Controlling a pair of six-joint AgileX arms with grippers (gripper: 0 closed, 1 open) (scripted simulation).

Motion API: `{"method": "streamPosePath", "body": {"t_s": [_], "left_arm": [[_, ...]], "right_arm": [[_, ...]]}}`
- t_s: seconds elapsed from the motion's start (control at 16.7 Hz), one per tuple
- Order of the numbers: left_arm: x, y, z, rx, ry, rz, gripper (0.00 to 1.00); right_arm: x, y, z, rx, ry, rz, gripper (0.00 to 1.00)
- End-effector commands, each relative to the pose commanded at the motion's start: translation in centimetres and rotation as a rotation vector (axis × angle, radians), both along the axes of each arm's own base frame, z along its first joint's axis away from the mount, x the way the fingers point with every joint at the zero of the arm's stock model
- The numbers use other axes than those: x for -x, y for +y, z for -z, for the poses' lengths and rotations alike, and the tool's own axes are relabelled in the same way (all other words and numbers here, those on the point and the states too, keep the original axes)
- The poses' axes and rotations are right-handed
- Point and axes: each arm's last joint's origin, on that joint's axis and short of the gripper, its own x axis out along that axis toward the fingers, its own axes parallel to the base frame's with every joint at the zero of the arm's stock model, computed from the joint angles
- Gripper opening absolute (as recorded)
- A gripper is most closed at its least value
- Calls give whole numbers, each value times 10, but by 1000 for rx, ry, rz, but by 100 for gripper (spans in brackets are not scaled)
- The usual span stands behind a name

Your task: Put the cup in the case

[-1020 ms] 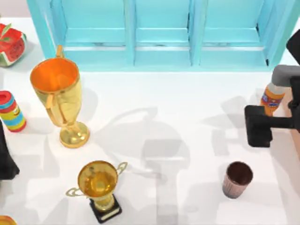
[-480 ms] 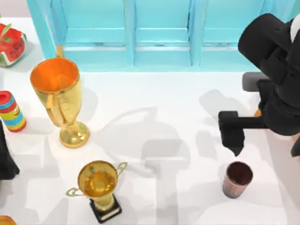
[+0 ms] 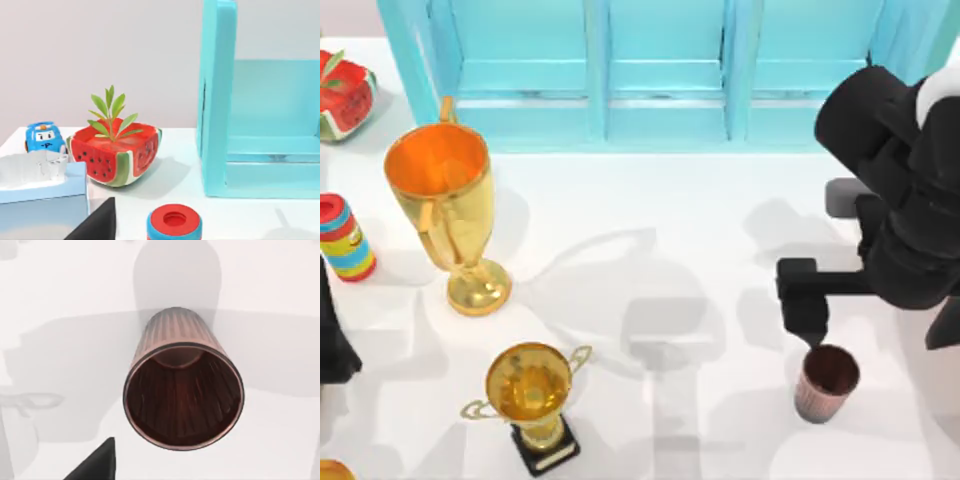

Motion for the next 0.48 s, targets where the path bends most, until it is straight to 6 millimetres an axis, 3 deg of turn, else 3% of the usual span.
{"method": "streamPosePath", "body": {"t_s": [0.3, 0.48], "left_arm": [[0, 0, 0, 0, 0, 0, 100], [0, 0, 0, 0, 0, 0, 100]], "right_arm": [[0, 0, 57, -7, -11, 0, 100], [3, -1, 69, -3, -4, 0, 100]]}}
